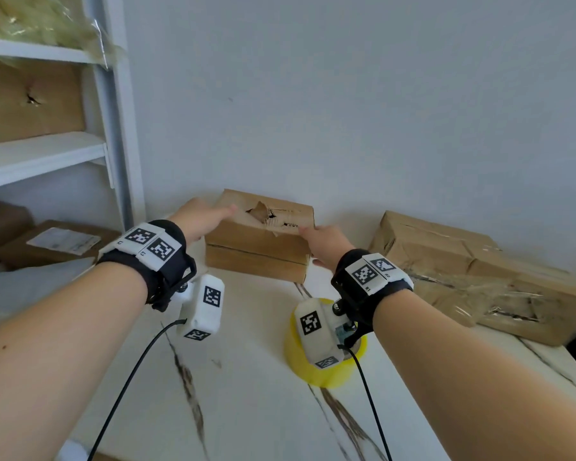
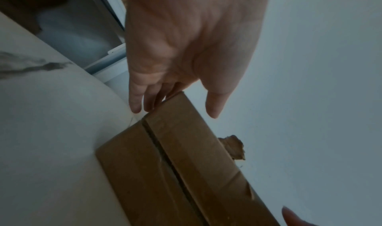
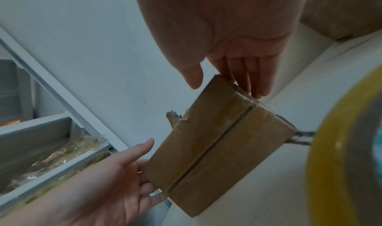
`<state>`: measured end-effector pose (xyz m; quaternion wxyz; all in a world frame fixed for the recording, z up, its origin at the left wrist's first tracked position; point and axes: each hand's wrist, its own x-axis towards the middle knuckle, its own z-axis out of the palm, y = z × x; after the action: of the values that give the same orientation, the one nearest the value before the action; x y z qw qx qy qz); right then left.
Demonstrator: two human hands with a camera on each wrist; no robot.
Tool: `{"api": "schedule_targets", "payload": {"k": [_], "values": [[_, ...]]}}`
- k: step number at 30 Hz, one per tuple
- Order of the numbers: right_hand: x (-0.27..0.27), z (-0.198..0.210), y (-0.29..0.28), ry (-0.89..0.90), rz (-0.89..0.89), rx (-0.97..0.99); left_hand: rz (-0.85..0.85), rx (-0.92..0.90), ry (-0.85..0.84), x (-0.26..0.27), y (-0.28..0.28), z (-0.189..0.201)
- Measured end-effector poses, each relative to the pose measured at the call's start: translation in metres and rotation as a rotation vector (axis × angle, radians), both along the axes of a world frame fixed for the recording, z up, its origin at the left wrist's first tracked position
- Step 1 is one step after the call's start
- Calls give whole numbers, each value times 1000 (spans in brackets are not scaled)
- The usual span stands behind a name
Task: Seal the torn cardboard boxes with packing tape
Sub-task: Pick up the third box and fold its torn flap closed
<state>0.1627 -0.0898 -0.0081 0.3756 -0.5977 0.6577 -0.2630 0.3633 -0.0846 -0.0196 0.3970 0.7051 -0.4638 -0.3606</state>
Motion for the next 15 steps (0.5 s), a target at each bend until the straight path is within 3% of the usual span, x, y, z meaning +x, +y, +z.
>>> {"api": "schedule_targets", "payload": {"k": [5,15], "values": [[-1,-5,-8,-101,-33,19,2,-25,89,2,-5,-10],[-27,28,23,-308,-75,-141,74,-393,97,-22,41,51]]}}
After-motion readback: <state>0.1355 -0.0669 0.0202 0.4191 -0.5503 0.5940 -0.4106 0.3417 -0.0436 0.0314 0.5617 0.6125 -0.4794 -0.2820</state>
